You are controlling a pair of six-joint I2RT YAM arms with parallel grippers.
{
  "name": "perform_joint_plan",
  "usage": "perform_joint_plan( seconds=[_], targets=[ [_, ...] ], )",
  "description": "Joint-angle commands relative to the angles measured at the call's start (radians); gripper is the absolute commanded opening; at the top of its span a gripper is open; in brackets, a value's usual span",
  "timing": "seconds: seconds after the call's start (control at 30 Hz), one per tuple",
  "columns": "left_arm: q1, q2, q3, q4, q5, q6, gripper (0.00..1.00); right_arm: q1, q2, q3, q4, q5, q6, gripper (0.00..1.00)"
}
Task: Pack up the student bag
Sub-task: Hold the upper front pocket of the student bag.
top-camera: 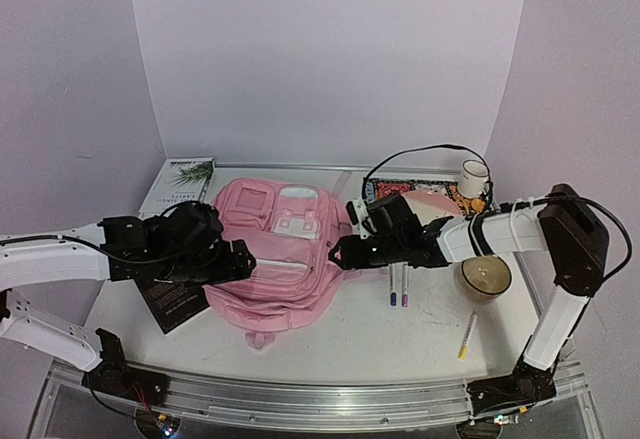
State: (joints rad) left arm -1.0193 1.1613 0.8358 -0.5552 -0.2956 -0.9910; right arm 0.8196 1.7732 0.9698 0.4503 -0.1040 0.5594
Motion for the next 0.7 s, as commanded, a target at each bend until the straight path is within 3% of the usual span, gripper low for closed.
perform_joint_plan(
  seconds=[0.0,0.1,0.3,0.47,0.67],
  targets=[
    [0.168,0.026,0.055,-0.095,0.001,0.151,0.92,0.002,-0.053,0.001,-0.05,-0.02,-0.218,0.58],
    [0.244,0.058,0.077,-0.096,0.015,0.226,0.92,0.001,-0.044,0.028,-0.059,-0.121,-0.356,0.68],
    [0.343,0.137,0.104,-0.065,0.023,0.297,0.95,0.0,-0.001,0.078,-0.068,-0.254,-0.631,0.74],
    [0.467,0.17,0.065,0.055,0.198,0.326,0.95,0.0,0.045,0.123,-0.072,-0.362,-0.773,0.8],
    [0.513,0.219,0.038,0.124,0.271,0.331,0.94,-0.003,0.084,0.164,-0.08,-0.448,-0.966,0.86]
  ],
)
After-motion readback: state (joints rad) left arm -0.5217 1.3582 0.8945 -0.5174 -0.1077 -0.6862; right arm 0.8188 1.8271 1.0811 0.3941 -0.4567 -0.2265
